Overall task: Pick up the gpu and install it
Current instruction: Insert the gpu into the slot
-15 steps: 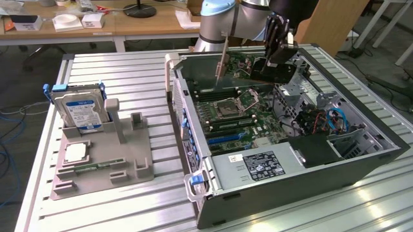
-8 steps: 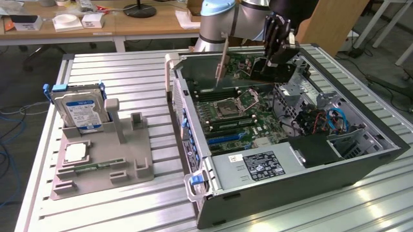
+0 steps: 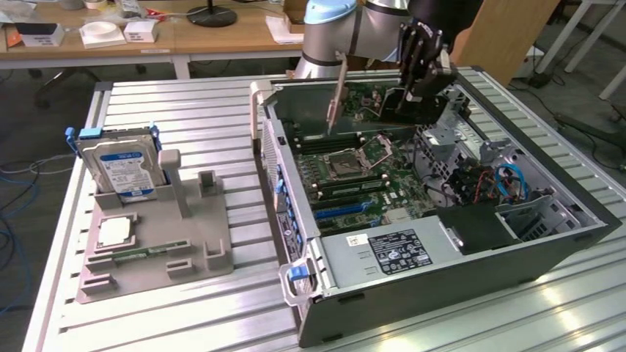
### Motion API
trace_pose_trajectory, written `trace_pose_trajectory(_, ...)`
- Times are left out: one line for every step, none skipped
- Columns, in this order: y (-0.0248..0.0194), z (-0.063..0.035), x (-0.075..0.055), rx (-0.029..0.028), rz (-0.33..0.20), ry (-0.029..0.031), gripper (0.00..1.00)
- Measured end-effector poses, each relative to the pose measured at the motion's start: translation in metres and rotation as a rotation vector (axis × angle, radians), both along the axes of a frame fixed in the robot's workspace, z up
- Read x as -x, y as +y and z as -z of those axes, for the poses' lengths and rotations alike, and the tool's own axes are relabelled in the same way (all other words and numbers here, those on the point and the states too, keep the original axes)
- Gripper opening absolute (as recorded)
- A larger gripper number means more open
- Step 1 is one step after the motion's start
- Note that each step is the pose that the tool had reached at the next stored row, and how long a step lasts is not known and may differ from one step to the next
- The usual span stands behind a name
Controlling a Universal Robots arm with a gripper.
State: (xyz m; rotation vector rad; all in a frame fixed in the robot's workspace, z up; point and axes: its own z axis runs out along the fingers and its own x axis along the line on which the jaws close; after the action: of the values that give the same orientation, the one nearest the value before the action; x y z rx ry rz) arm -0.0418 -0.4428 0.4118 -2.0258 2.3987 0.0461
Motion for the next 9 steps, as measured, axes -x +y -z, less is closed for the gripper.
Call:
trace_pose_trajectory(0.0,0.0,0.0,-0.0001,-0.008,0.0,0.27)
trace_pose_trajectory(-0.0001,0.0,0.0,-0.0002,-0.016,0.0,0.27)
trace_pose_trajectory(-0.0001,0.0,0.0,-0.0002,-0.023,0.0,0.27)
trace_pose_trajectory(-0.0002,0.0001,0.0,-0.0004,-0.032,-0.0001,0.27)
trace_pose_trajectory(-0.0002,0.0,0.0,-0.0003,-0.04,-0.0001,0.27)
trace_pose_trajectory(-0.0003,0.0,0.0,-0.0003,-0.047,0.0,0.27)
trace_pose_trajectory(-0.0003,0.0,0.0001,-0.0004,-0.055,0.0,0.27)
trace_pose_trajectory(-0.0004,0.0,0.0001,-0.0006,-0.063,0.0,0.27)
trace_pose_trajectory(-0.0004,0.0,0.0001,-0.0007,-0.071,0.0,0.27)
